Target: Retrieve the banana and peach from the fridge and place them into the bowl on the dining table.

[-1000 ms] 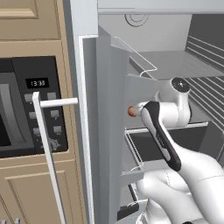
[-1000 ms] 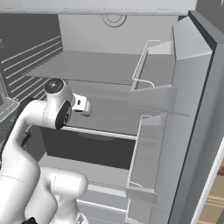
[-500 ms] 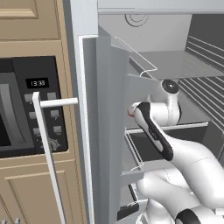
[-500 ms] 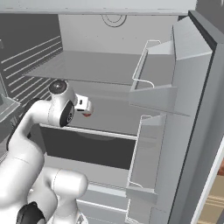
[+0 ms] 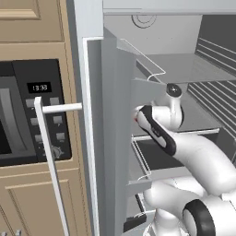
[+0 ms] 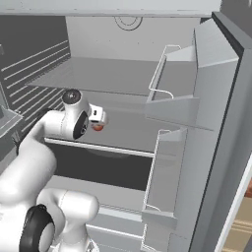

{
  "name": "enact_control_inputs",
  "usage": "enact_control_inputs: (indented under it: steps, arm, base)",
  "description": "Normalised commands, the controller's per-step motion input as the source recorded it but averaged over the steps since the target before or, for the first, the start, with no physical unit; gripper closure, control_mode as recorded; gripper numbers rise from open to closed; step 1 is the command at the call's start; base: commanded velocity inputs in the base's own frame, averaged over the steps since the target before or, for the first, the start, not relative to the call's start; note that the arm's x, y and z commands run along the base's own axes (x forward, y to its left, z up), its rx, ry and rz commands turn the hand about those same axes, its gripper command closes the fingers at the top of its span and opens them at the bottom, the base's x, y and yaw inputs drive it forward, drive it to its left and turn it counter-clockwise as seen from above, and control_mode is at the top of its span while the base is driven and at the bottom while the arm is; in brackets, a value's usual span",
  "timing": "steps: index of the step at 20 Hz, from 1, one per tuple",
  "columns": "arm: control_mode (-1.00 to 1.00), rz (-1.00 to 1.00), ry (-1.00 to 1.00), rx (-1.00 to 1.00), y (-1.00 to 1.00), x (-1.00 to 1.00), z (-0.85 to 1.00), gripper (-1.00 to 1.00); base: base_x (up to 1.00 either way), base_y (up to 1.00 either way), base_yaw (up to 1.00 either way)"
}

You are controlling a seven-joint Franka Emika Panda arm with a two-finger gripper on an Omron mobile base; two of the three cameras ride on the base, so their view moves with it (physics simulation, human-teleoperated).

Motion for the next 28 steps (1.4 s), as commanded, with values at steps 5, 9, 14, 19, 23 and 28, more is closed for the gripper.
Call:
enact_control_inputs:
  steps: [5,9,14,19,23,28]
  arm:
    - [-1.0,0.0,0.0,0.0,0.0,0.32,-0.16,-1.0]
    - [-1.0,0.0,0.0,0.0,0.0,0.27,-0.18,-1.0]
    - [-1.0,0.0,0.0,0.0,0.0,0.23,-0.18,-1.0]
    - [-1.0,0.0,0.0,0.0,0.0,0.2,-0.19,-1.0]
    - [-1.0,0.0,0.0,0.0,0.0,0.14,-0.19,-1.0]
    - [-1.0,0.0,0.0,0.0,0.0,0.08,-0.17,-1.0]
  base:
    - [0.0,0.0,0.0]
    - [0.0,0.0,0.0]
    - [0.0,0.0,0.0]
    - [0.0,0.0,0.0]
    - [0.0,0.0,0.0]
    - [0.0,0.0,0.0]
